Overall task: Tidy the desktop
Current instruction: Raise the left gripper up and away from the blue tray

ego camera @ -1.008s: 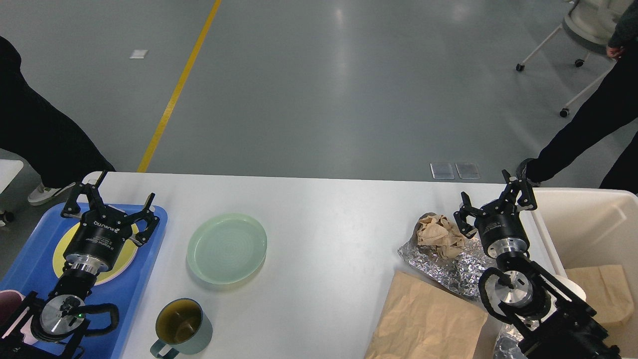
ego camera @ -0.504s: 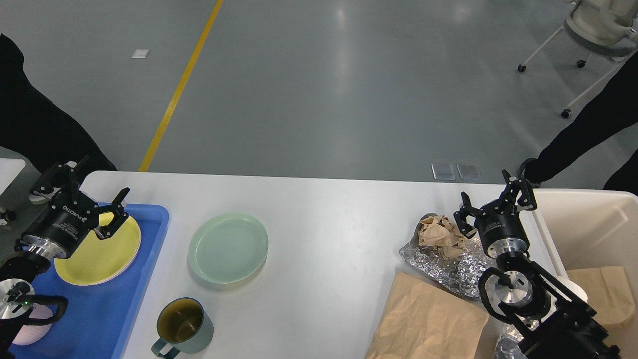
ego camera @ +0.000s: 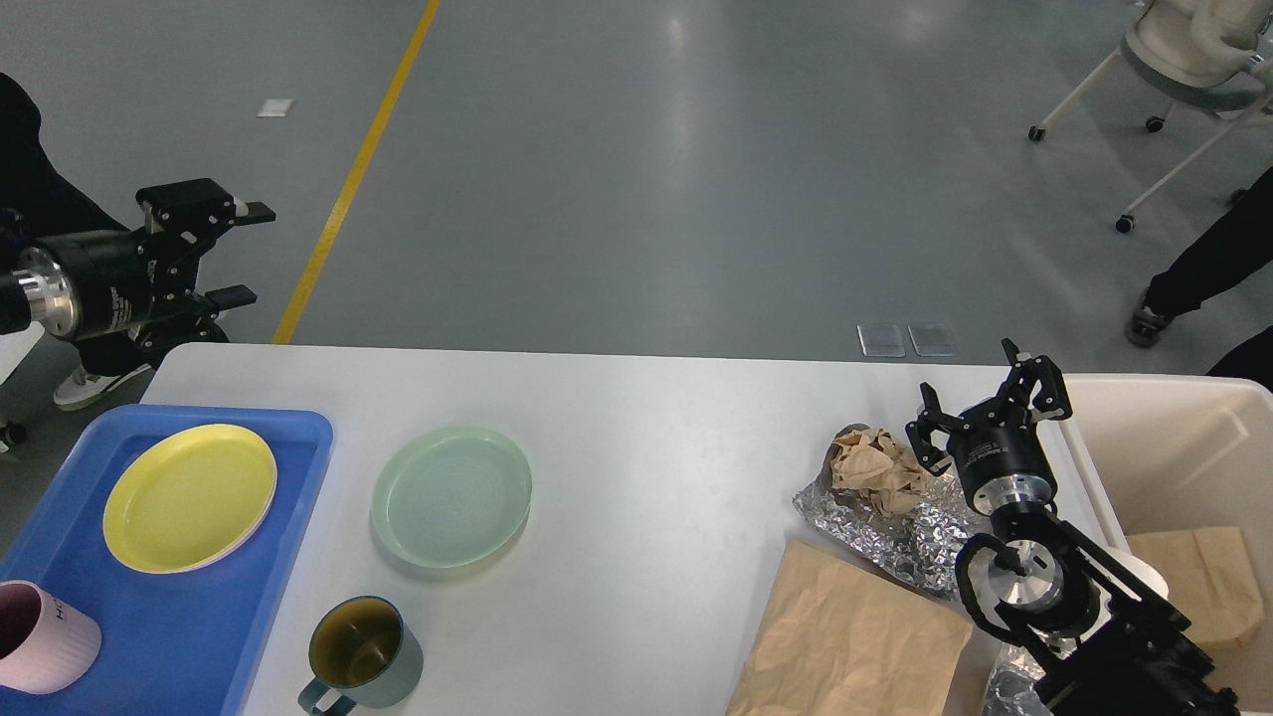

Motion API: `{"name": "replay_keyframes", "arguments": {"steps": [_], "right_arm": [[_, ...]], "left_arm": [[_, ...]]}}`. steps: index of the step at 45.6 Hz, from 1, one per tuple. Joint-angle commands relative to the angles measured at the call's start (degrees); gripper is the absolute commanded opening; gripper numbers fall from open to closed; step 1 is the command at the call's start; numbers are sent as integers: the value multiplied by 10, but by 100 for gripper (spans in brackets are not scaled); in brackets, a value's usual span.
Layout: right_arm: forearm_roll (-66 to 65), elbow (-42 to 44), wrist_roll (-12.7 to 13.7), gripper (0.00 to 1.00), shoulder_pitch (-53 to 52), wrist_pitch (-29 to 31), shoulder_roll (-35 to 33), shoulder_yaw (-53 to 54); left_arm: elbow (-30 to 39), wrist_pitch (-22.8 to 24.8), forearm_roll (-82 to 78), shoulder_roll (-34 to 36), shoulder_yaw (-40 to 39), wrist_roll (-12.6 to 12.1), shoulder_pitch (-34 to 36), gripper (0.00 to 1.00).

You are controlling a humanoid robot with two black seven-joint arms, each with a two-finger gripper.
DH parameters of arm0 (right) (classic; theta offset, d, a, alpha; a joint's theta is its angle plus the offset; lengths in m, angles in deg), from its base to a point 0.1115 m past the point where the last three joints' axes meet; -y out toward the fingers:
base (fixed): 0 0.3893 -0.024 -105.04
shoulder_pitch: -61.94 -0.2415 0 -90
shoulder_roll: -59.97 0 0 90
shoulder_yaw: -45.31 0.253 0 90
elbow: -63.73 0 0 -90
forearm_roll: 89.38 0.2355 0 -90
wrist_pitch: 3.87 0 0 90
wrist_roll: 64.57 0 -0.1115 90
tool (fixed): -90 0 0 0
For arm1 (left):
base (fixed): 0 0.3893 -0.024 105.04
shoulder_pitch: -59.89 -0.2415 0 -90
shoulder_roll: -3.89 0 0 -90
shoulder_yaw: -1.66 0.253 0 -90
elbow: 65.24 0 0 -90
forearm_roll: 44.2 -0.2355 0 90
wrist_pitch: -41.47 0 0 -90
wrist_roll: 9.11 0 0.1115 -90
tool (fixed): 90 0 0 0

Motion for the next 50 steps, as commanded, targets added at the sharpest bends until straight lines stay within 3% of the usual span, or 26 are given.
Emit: {"name": "replay_keyframes", "arguments": {"steps": [1,7,14,25,31,36,41,50], "right_arm": [[0,0,0,100,0,0,0,0],[0,0,0,100,0,0,0,0],[0,0,0,100,0,0,0,0],[0,0,0,100,0,0,0,0],[0,0,0,100,0,0,0,0],[0,0,0,100,0,-1,0,0],[0,0,0,100,0,-1,0,0],[0,0,0,100,0,0,0,0]], "left_arm": [[4,9,0,-53,185,-1,155,97],[17,31,4,-113,351,3,271,97],[84,75,16,-216,519,5,433,97],[227,165,116,-342,662,7,634,97],[354,168,142,-371,688,5,755,97],[416,163,167,-408,736,7,849,97],[457,163,192,-440,760,7,878,96],[457,162,218,-456,774,15,840,97]]}}
